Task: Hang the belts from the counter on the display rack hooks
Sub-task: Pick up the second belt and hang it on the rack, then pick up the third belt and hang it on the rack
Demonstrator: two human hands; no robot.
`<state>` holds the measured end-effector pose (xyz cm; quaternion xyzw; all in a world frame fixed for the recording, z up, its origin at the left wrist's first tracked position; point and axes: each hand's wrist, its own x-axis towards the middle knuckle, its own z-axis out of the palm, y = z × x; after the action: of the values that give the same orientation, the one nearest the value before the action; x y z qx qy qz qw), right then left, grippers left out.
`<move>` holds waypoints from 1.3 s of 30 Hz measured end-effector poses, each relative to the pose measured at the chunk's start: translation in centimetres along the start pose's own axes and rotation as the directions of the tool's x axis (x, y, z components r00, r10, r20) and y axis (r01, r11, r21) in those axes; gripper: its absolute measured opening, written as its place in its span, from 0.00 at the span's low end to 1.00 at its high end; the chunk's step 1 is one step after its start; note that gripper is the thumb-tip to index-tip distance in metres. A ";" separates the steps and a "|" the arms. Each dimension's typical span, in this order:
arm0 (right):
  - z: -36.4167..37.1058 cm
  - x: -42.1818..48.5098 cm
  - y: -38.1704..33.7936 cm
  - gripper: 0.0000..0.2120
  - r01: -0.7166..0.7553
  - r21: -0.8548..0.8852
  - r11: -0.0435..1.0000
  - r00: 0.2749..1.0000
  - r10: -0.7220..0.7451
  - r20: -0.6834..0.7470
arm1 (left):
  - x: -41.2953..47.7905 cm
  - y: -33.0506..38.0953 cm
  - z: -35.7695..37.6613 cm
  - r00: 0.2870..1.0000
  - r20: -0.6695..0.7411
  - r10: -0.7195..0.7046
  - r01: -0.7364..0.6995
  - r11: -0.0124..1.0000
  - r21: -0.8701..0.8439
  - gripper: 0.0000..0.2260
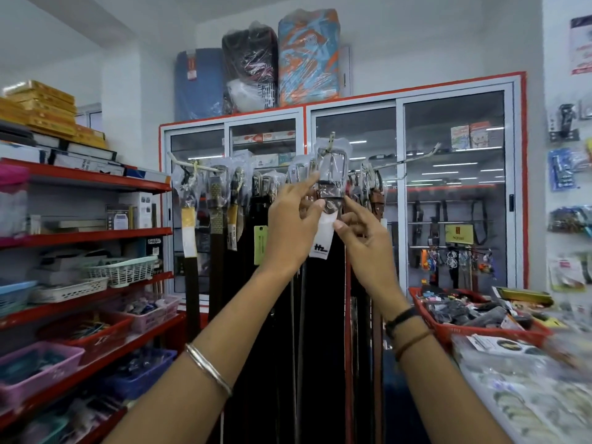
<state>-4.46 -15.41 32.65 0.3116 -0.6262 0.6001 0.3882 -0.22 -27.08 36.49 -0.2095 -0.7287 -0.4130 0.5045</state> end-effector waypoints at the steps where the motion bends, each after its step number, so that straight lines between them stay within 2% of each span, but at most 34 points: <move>1: -0.6 -0.7 0.0 0.19 0.013 -0.034 0.999 1.000 -0.013 -0.015 | -1.0 0.1 0.3 0.999 -0.028 0.033 -0.032 0.999 0.020 0.19; 5: -4.1 -4.8 -0.1 0.14 0.052 -0.181 0.982 0.996 -0.064 -0.062 | -6.4 1.2 2.0 0.979 -0.105 0.173 -0.176 0.984 -0.022 0.13; 8: -7.7 -8.3 0.3 0.13 0.035 -0.326 0.945 0.997 -0.057 -0.058 | -10.6 2.1 4.1 0.985 -0.069 0.161 -0.169 0.976 -0.134 0.11; 13: -14.1 -14.5 0.4 0.11 -0.049 -0.491 0.870 0.999 0.049 -0.014 | -17.1 3.8 8.4 0.998 0.054 0.038 -0.019 0.946 -0.325 0.09; 16: -19.1 -19.2 0.7 0.09 -0.161 -0.590 0.791 0.986 0.152 -0.067 | -21.8 5.1 11.8 0.981 0.188 -0.050 0.122 0.912 -0.393 0.07; 19: -24.6 -23.7 0.8 0.08 -0.305 -0.663 0.684 0.950 0.263 -0.165 | -26.3 6.7 15.4 0.929 0.346 -0.128 0.278 0.859 -0.430 0.08; 23: -31.8 -28.6 0.8 0.08 -0.473 -0.730 0.494 0.876 0.355 -0.327 | -31.7 9.2 20.0 0.795 0.582 -0.175 0.473 0.779 -0.412 0.07; 29: -41.8 -34.6 -0.2 0.09 -0.640 -0.743 0.197 0.742 0.413 -0.529 | -38.9 14.3 25.9 0.519 0.837 -0.173 0.665 0.697 -0.268 0.06; 33: -47.2 -36.8 -1.0 0.16 -0.664 -0.746 -0.054 0.672 0.394 -0.627 | -43.2 17.8 29.2 0.348 0.930 -0.115 0.680 0.715 -0.166 0.07; 35: -49.3 -37.4 -1.4 0.20 -0.634 -0.754 -0.172 0.636 0.438 -0.635 | -44.9 19.6 30.5 0.269 0.959 -0.092 0.676 0.727 -0.120 0.08; 36: -50.2 -37.6 -1.4 0.21 -0.615 -0.755 -0.229 0.602 0.481 -0.637 | -45.7 20.5 31.0 0.237 0.968 -0.083 0.662 0.743 -0.098 0.09; 39: -52.5 -38.2 -1.0 0.25 -0.571 -0.732 -0.372 0.430 0.623 -0.653 | -47.6 23.0 32.4 0.139 0.987 -0.076 0.606 0.795 -0.024 0.12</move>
<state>21.55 33.77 -0.85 -0.3932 -0.9051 0.1400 0.0818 17.35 17.74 -2.56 -0.3418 -0.7956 -0.4470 -0.2242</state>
